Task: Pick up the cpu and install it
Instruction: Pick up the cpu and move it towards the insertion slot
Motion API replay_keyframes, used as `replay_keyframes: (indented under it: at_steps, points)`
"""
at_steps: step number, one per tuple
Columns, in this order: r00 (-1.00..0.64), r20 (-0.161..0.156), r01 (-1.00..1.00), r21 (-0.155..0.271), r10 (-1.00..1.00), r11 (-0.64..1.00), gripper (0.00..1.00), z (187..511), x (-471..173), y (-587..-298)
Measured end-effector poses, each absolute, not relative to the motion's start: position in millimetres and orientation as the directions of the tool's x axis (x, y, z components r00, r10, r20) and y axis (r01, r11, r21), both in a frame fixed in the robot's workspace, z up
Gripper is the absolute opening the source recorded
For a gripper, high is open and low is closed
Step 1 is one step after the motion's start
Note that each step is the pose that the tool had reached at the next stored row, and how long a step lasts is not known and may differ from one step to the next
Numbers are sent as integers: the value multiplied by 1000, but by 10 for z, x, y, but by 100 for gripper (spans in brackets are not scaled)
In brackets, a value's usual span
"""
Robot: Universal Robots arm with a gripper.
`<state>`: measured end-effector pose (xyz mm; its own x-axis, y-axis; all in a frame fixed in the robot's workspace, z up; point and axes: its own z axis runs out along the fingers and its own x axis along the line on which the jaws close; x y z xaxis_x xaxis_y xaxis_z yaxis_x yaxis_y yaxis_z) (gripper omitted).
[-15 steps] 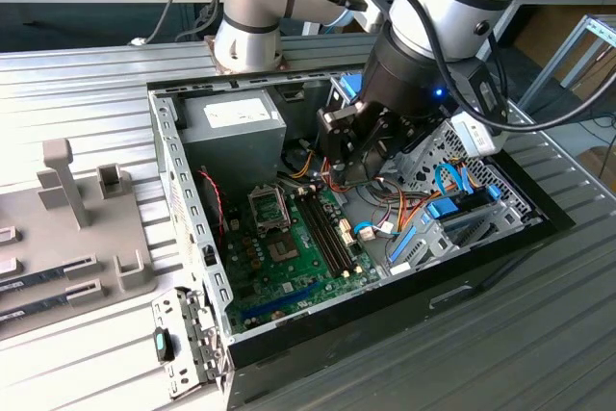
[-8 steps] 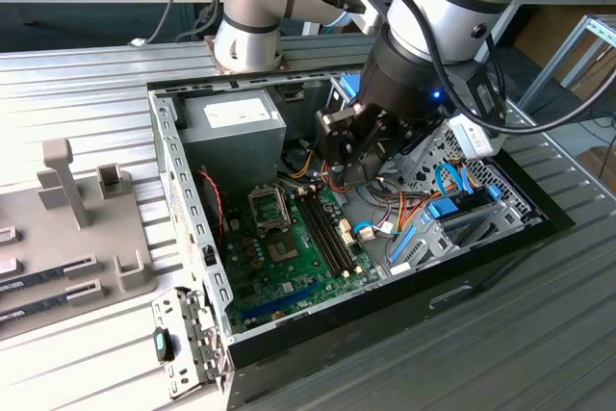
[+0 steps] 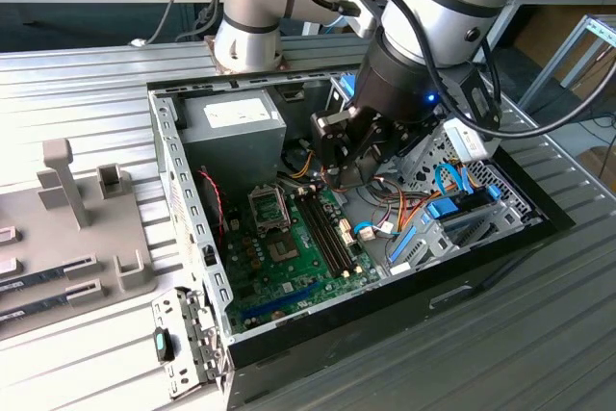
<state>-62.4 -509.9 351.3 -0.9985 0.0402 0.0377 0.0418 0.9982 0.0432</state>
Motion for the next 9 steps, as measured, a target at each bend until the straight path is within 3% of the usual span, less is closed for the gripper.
replay_keyframes:
  at_steps: [9]
  points:
    - [-998, 38, 42, 43, 40, 998, 47, 3477, -644, -5099]
